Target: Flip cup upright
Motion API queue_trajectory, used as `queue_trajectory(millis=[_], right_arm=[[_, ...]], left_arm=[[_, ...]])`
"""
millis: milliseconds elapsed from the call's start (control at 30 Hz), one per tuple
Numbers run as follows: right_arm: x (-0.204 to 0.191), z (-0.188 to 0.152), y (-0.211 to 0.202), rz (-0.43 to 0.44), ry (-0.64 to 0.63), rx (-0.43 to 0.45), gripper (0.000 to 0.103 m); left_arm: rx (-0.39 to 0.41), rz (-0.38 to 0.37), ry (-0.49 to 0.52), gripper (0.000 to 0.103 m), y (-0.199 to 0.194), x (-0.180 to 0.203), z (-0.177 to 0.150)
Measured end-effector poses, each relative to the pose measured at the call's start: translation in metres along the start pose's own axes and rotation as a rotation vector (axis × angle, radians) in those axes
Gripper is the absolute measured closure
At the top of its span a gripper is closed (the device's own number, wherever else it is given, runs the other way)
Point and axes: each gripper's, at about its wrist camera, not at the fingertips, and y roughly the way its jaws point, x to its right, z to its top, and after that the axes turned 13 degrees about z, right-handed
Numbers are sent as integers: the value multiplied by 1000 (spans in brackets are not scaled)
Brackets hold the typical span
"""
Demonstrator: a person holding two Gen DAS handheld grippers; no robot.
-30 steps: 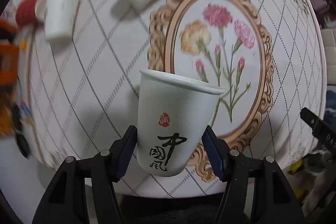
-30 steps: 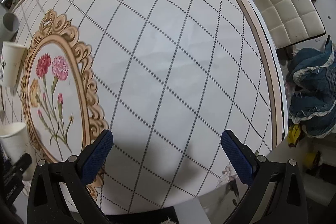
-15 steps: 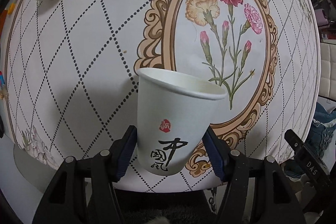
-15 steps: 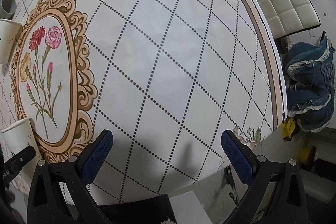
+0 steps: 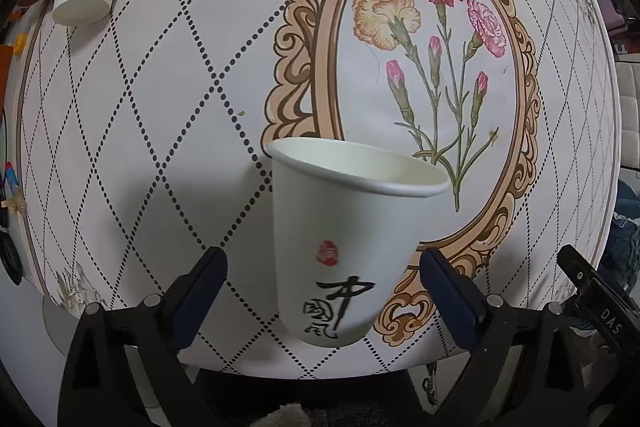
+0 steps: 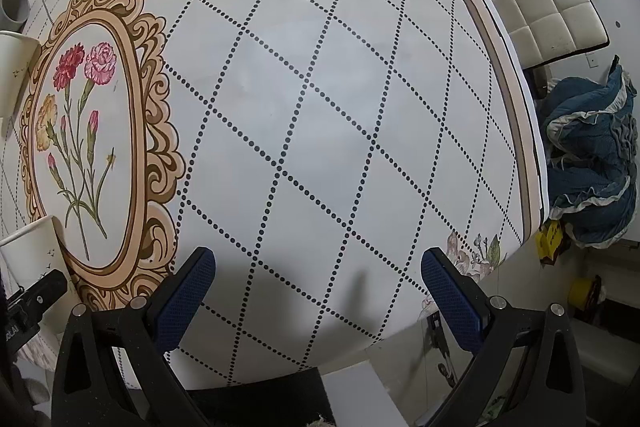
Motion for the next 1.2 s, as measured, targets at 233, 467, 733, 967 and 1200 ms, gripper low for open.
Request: queue_trajectory(millis=[233,467,733,967,1200], right_arm=[[-2,-1,0,-1,0,1,0],[-4,-3,-8,3,7,13,0],[-30,-11,-40,77,-10,48,0],[-90,-24,-57,153,-119,53,0],[-156,-43,-44,181,-230,26,0]], left_arm=[[11,0,5,5,-16,1,0],[93,-12,-23,5,-64,-22,3],[303,133,-26,5,-119,-73,-10],[290,231,-54,5,-78,-110,-20],[243,261,-86,5,-43,-138,-30]])
